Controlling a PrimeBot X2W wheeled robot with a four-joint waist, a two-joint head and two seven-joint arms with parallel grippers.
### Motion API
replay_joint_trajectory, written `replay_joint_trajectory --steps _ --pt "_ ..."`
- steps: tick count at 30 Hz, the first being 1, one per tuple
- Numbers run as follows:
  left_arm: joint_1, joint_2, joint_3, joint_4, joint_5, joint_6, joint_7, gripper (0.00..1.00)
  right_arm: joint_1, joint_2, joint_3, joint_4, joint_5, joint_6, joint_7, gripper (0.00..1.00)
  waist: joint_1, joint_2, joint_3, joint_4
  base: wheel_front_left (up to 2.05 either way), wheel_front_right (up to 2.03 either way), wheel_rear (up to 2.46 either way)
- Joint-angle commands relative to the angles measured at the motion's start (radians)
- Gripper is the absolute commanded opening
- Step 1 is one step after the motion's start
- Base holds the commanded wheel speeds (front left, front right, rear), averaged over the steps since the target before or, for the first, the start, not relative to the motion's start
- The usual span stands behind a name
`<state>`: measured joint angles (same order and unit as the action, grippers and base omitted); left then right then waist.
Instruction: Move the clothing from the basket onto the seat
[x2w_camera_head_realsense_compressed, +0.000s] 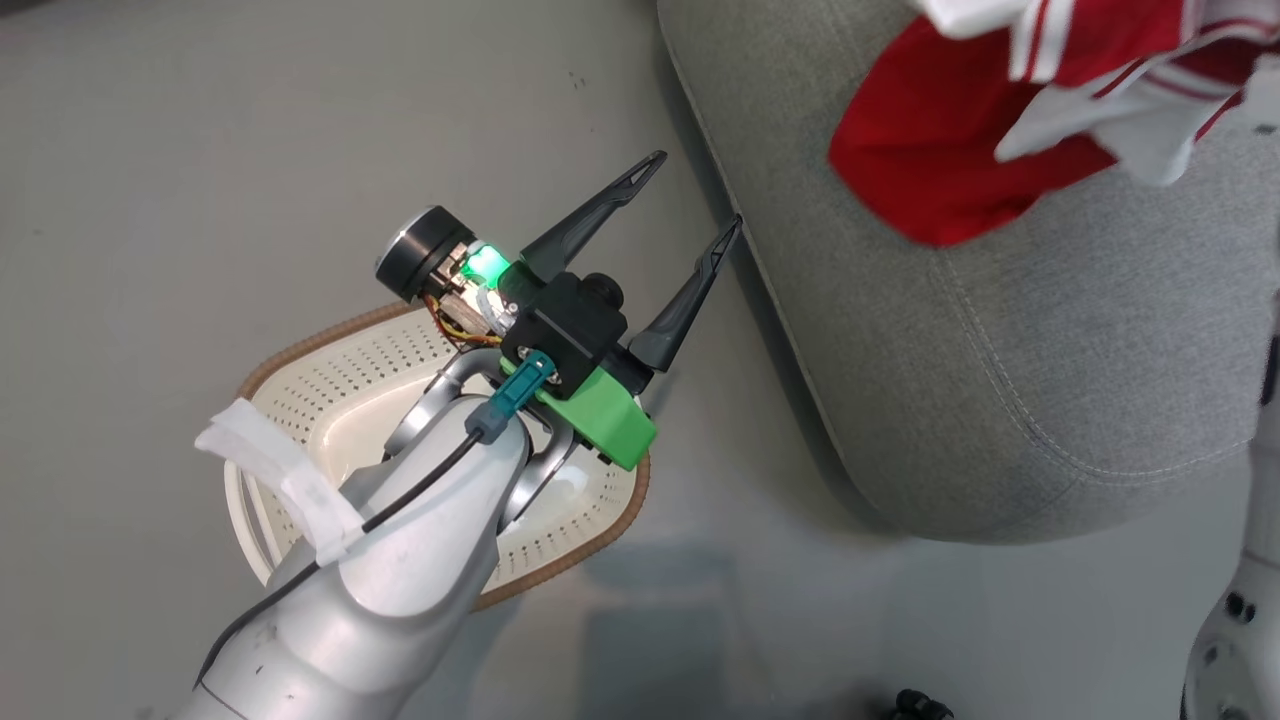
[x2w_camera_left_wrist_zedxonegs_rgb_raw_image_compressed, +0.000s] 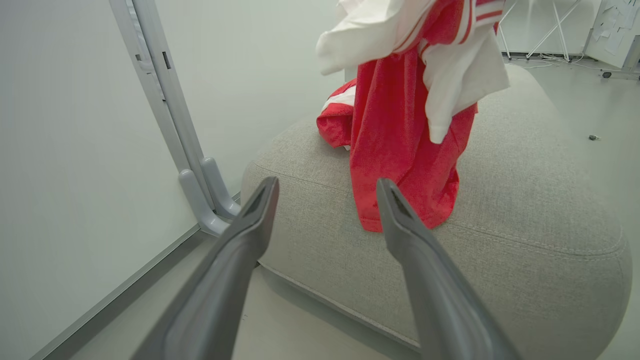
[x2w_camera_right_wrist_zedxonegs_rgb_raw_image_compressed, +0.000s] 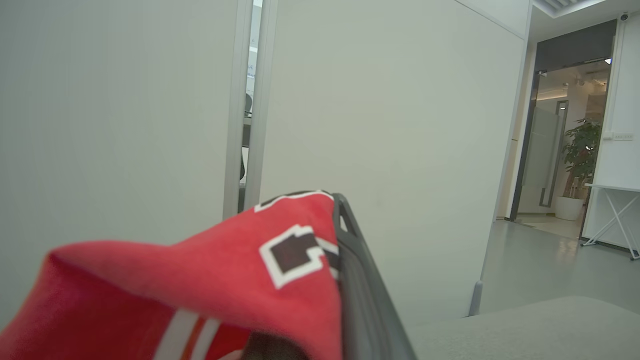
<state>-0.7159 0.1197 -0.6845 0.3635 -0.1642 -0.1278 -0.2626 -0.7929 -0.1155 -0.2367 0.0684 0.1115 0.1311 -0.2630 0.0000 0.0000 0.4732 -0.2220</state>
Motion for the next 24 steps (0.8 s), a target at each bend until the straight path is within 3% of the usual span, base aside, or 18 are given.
replay_joint_trajectory --steps 1,8,15,24 --pt "-0.025 0.007 -0.001 0.000 0.011 -0.004 -0.003 1.00 -0.052 -0.029 -0.029 -0.005 -0.001 -0.001 -0.002 0.00 0.0000 0.0000 0.080 0.029 0.00 0.00 0.00" --pt "-0.063 0.008 -0.012 -0.005 0.020 -0.004 -0.003 1.00 -0.274 -0.180 -0.126 0.077 0.014 -0.001 -0.002 0.00 0.0000 0.0000 0.153 0.047 0.00 0.00 0.00" --pt "-0.087 0.006 -0.021 -0.009 0.022 -0.004 -0.003 1.00 -0.438 -0.315 -0.131 0.267 0.008 -0.001 -0.002 0.00 0.0000 0.0000 0.204 0.058 0.00 0.00 0.00" --pt "-0.101 0.005 -0.021 -0.013 0.021 -0.004 -0.003 1.00 -0.443 -0.351 -0.119 0.515 -0.036 -0.001 -0.002 0.00 0.0000 0.0000 0.247 0.085 0.00 0.00 0.00"
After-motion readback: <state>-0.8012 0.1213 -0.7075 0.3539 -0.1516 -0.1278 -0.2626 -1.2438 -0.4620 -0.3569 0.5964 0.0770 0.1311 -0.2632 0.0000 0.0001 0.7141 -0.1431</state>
